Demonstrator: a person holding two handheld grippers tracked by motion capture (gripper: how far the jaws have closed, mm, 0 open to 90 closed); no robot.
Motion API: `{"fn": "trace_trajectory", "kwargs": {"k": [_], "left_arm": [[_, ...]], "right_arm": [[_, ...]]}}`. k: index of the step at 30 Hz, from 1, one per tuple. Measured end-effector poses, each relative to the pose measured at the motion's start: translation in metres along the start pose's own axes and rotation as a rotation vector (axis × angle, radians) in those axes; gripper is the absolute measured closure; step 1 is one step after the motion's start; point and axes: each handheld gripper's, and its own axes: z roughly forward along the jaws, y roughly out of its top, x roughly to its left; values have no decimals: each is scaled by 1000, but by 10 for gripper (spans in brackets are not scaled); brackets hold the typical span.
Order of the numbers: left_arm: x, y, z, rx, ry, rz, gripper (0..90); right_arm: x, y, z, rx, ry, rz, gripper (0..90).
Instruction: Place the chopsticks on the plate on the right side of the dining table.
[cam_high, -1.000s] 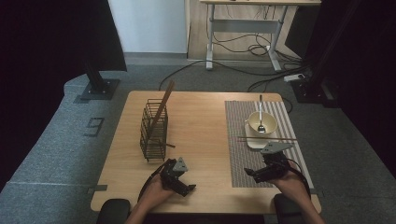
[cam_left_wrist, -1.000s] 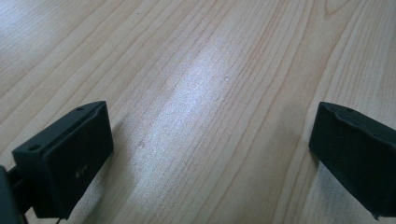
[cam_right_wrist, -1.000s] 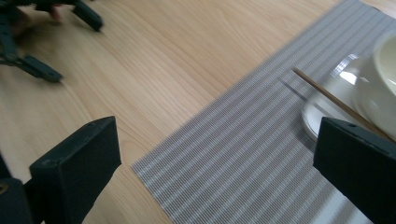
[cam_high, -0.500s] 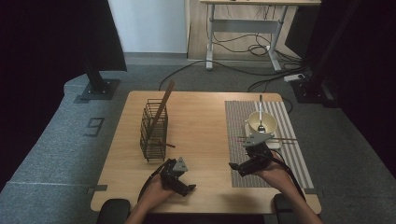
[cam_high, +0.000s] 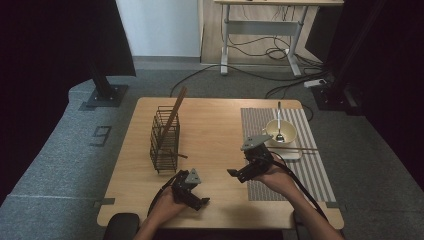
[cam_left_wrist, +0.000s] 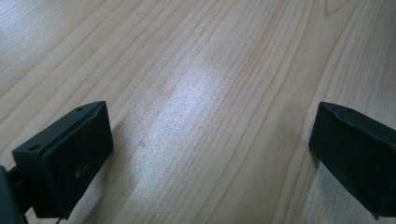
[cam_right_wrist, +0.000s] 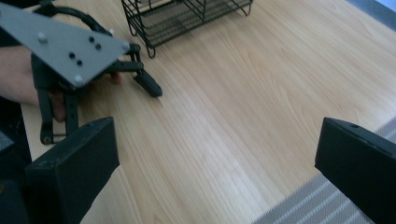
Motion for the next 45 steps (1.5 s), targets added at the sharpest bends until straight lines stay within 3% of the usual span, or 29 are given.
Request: {"fn": "trace_trajectory", "kwargs": {"k": [12, 23, 36, 41, 45], "left_arm": [[0, 0, 0, 0, 0, 0, 0], [0, 0, 0, 0, -1, -3, 0], [0, 0, 0, 2, -4, 0, 0], [0, 0, 0, 1, -5, -3, 0], [0, 0, 0, 1, -4, -3, 0]], "right_arm": [[9, 31, 16, -36, 54, 10, 0], [19, 58, 31, -51, 59, -9, 0], [34, 83, 49, -73, 134, -28, 0], [39, 92, 60, -70, 152, -40, 0], [42, 96, 70, -48, 134, -55, 0]]}}
